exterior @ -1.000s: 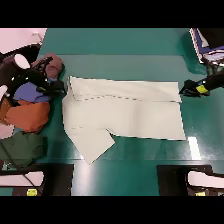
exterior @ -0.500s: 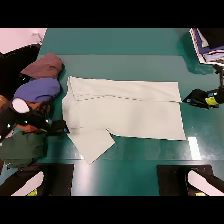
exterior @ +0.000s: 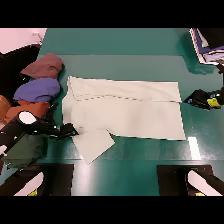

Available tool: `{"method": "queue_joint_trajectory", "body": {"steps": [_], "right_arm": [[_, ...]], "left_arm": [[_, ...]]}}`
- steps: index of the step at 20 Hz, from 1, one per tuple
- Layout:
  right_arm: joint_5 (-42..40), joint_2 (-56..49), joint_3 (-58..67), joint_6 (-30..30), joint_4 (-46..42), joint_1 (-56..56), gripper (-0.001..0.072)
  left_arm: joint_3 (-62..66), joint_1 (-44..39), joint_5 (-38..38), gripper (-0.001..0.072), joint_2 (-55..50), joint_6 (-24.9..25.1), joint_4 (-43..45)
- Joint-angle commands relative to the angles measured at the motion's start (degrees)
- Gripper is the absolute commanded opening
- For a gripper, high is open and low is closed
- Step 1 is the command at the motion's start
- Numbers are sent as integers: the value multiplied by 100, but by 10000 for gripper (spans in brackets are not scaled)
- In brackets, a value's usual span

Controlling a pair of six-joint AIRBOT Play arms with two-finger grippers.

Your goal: Fold the shirts.

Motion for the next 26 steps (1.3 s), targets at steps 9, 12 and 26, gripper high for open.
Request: {"method": "queue_joint_trajectory", "body": {"steps": [9, 12, 26], "right_arm": [[890, 511, -1530, -22, -894, -1617, 450], [706, 433, -2540, 26, -291, -2374, 448], [-229, -402, -2398, 24, -52, -984, 15]], "left_arm": [[828, -260, -472, 28, 24, 90, -31], [846, -260, -431, 28, 22, 85, -52], [1014, -260, -903, 26, 138, -85, 623]]}}
